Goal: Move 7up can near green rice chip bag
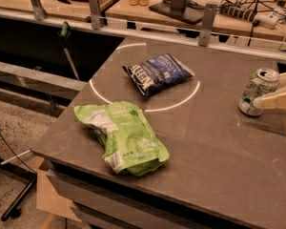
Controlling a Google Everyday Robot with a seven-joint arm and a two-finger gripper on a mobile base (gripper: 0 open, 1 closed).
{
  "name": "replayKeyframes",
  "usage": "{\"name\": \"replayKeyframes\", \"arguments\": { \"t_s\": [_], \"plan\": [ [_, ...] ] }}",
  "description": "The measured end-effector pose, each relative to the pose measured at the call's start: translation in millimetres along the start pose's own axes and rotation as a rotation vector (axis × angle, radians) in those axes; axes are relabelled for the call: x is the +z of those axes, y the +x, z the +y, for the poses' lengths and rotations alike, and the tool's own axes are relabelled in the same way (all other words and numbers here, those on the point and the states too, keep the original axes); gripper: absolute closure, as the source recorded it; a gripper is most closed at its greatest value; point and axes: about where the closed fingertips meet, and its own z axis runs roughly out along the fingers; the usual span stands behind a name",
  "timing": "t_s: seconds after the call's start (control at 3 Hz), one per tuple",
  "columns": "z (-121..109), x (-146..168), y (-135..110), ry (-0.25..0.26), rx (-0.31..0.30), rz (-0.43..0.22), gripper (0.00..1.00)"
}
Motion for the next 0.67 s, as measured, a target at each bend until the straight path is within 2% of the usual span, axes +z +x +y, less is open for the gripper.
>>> {"name": "replayKeyframes", "arguments": {
  "t_s": [0.33,0.67],
  "plan": [
    [15.0,31.2,-3.4,-0.093,-0.006,-0.013,0.70],
    [14.4,32.0,-3.9,-0.092,-0.007,-0.013,0.95]
  ]
}}
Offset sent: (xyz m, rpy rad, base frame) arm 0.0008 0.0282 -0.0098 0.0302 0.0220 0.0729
